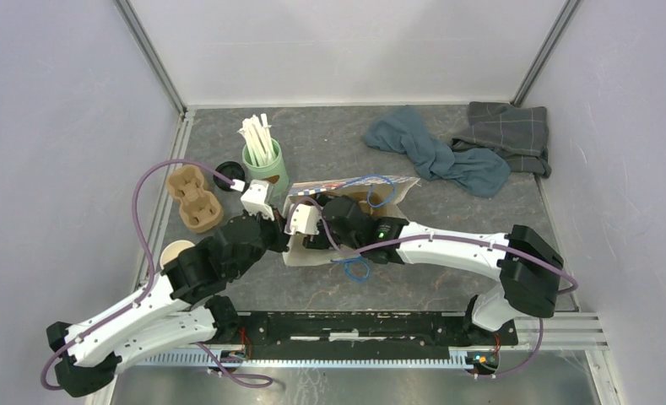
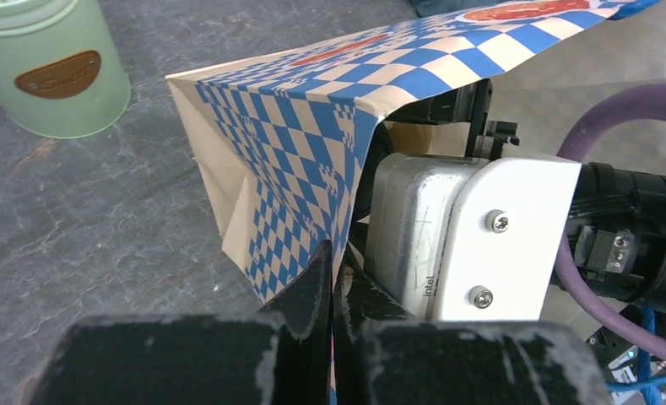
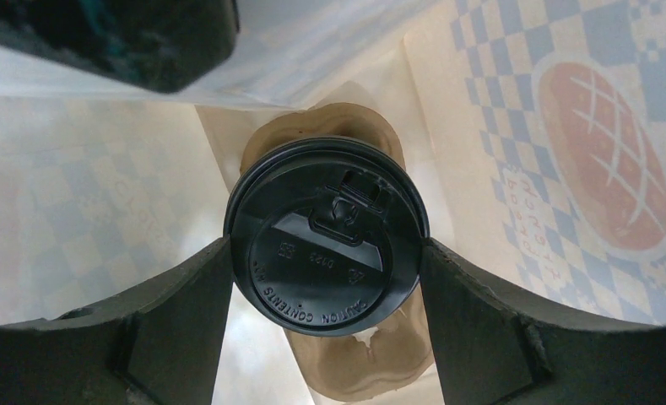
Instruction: Pack the takeout coffee
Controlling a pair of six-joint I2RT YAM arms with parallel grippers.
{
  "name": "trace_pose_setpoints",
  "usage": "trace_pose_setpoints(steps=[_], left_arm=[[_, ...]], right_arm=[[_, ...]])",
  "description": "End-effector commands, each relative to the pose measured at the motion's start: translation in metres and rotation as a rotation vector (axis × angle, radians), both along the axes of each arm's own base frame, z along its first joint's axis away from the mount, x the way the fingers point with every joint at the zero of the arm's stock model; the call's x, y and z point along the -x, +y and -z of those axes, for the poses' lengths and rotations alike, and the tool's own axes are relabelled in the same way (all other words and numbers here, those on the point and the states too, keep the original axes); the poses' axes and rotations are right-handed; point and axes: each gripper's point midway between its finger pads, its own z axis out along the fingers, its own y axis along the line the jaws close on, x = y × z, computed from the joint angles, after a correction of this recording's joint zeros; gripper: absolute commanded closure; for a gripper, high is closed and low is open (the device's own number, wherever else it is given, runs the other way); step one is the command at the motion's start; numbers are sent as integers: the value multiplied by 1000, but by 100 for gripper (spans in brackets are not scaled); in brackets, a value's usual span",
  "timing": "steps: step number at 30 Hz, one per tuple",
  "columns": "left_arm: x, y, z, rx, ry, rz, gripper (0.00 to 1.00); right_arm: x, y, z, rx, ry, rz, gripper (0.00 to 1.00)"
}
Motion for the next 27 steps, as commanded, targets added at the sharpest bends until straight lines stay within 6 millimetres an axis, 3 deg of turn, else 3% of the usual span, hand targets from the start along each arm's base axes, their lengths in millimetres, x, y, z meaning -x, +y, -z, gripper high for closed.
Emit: trace_pose_setpoints(steps=[1,12,19,27], left_arm=[[5,-9,-29,107,31,7,98],[12,-18,-55,190,135,-10,98],[14,-22,-57,220,225,-48,98],[10,-19,-55,231,325,-169,98]], right_arm=[[-9,3,-9,13,17,52,32],[7,-6,-2,45,202,147,32],[23,-7,-1,62,316,158,31],[54,-13,27,122,491,122,31]])
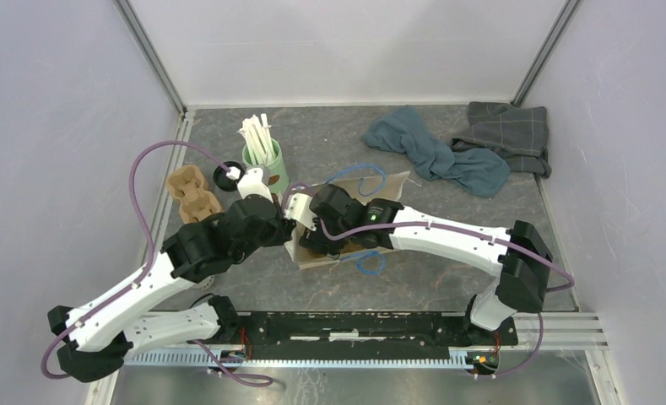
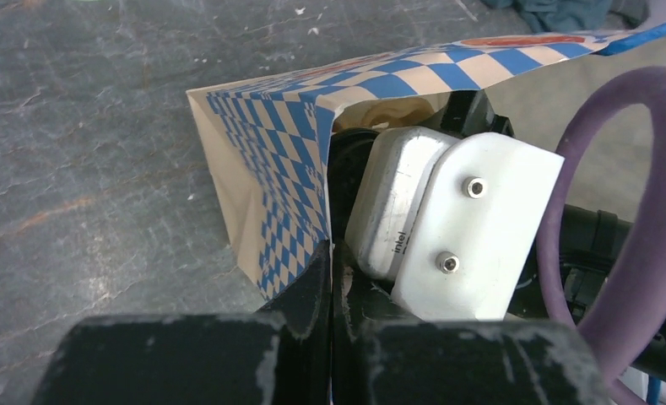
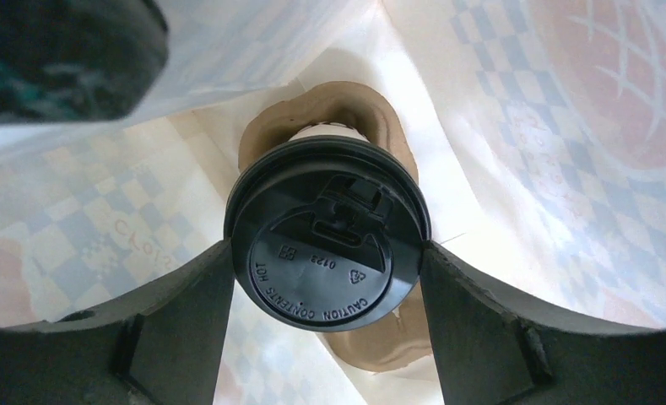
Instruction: Pack the takeout coffee
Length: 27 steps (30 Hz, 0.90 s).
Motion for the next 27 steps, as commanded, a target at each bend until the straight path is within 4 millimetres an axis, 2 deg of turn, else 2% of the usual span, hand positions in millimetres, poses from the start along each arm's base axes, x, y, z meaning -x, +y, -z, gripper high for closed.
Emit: trace_pose_setpoints(steps=[1,4,7,10,14,21,27], left_arm=[[-1,-17,-36,162,31,-58,97],[-3,-10,-27,122,61,-110,92],[-2,0,-20,91,72,-149,75],[-1,15,-29,98,38,-180,59],[4,32,-53,141,-27,-186,42],[17,60,-81,210,-103,-185,35],[23,72,-90,240,-130,-185,35]], right_arm=[[16,-7,32,74,135,12,31],[19,-5,39,94,168,-12,30],[22,-4,49,126,200,-30,30],[21,-8,60,157,206,-22,30],[18,-13,73,211,212,7,30],[10,-16,91,299,207,23,30],[16,-19,125,334,254,35,30]])
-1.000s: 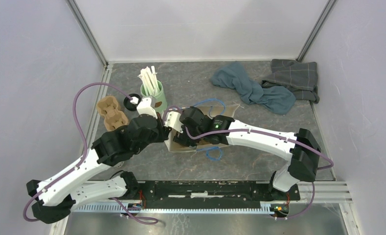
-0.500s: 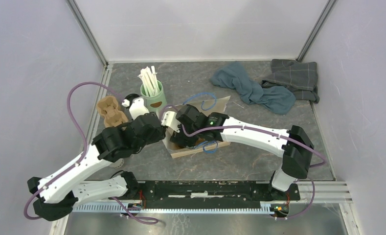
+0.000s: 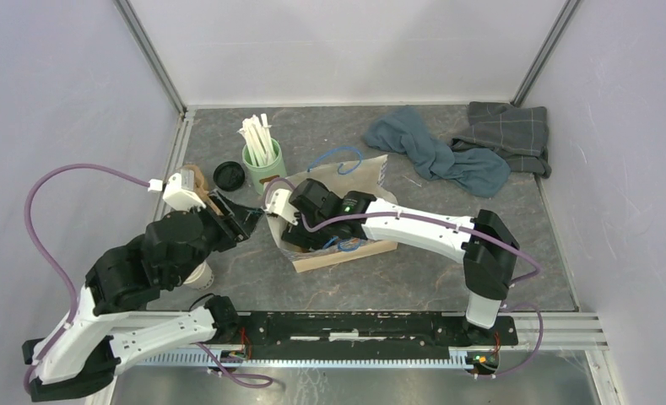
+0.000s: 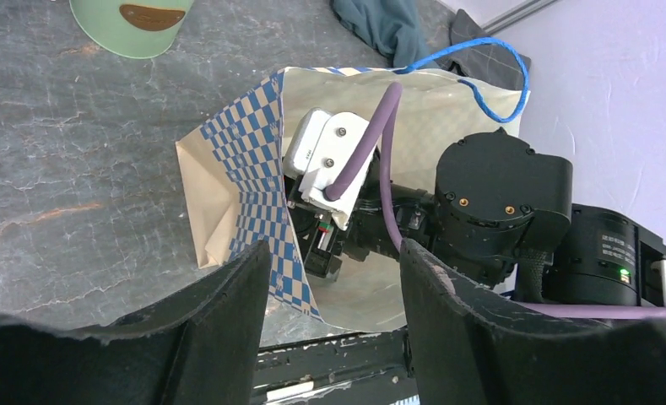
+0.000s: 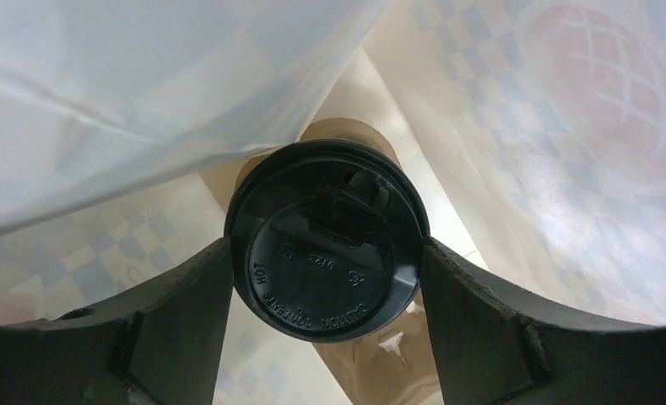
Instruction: Pack the takeout coffee
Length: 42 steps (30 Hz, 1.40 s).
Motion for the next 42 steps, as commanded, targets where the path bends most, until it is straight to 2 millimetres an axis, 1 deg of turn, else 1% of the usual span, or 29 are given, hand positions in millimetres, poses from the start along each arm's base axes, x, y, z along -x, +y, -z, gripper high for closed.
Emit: trace_pose_setpoints(steps=[1,2,4,6,9,12,13,15,19,25,30,34,36,39,42], left_arm=[[1,3,-12,12,-36,9,35],[2,4,-11,13,-36,9,35],[3,6,-12,17,-38,11,35],[4,7,-12,20,-41,11,35],[4,8,-15,24,-51,9,34],[2,7,-16,15,-64,12,34],[1,6,-15,10,-66,16,33],[0,2,-12,0,-65,24,33],[-1,-6,-5,-7,-53,48,33],[0,-11,0,-10,-42,65,33],[0,-7,2,-11,-38,51,34],[-1,-6,1,-5,-38,38,34],[-3,-8,1,-9,-36,39,34],[-4,-10,-1,-16,-35,40,34],[-7,-12,-6,-21,-43,36,34]], right_arm=[[30,-57,102,301,185,37,30],[31,-58,104,302,192,39,29],[32,-54,101,287,202,35,28],[29,-46,86,251,195,39,27],[21,-31,49,181,166,59,20],[13,-18,10,102,128,91,4],[10,-14,-3,78,114,98,2],[5,-10,-21,52,95,108,2],[2,-4,-42,16,89,127,2],[5,-7,-58,-20,95,157,2],[5,-16,-80,-47,63,173,2],[3,-18,-112,-122,44,220,2],[3,-16,-126,-162,34,219,2],[1,-14,-140,-197,29,227,2],[-2,-17,-162,-238,9,248,2]])
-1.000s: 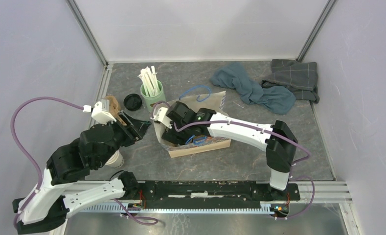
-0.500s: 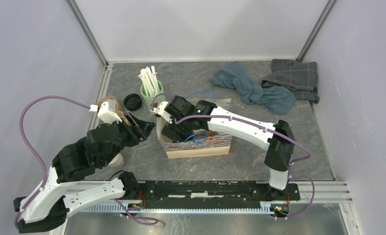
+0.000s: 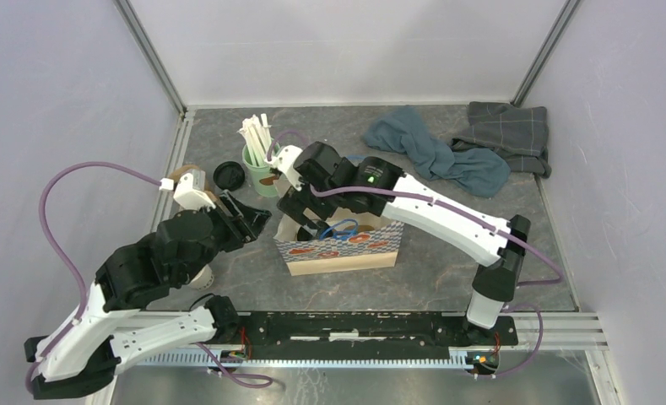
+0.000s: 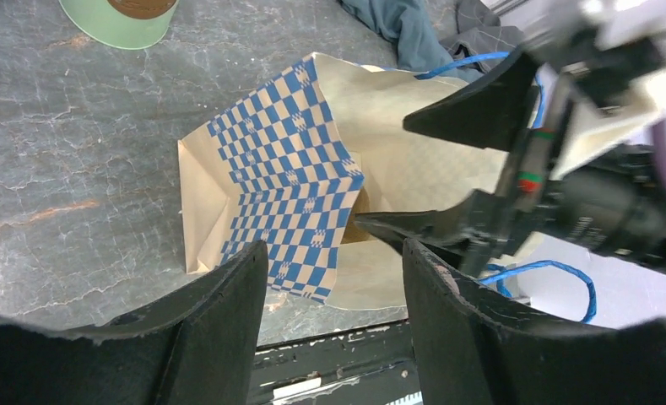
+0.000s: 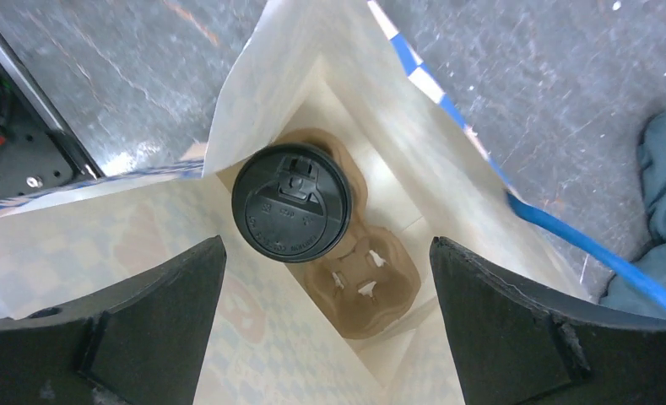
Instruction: Pack the takeout coffee
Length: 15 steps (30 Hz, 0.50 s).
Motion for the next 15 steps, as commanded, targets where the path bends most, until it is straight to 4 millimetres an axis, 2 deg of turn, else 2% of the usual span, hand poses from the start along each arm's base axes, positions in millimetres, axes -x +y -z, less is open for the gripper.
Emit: trace_pose_setpoints(steps=[1,6,10,13,15], left_arm=[[-8,-6,-18,-16,-47,7,33],[-17,-13,-37,-70,-56,5,28],[-35,-10,-71,-157,-102,-62,22],[-57,-22,-96,-240,-144,-69,19],[-83,-28,-94,-297,-123,-67,18]], right_arm=[[-5,-6,-56,-123,-60,60,2],[-8,-17,-95,-227,-95,105,2],[-14,-44,-131,-298,-183,196,2],[-11,-66,-153,-360,-235,239,2],[-7,-77,-162,-394,-258,245,2]])
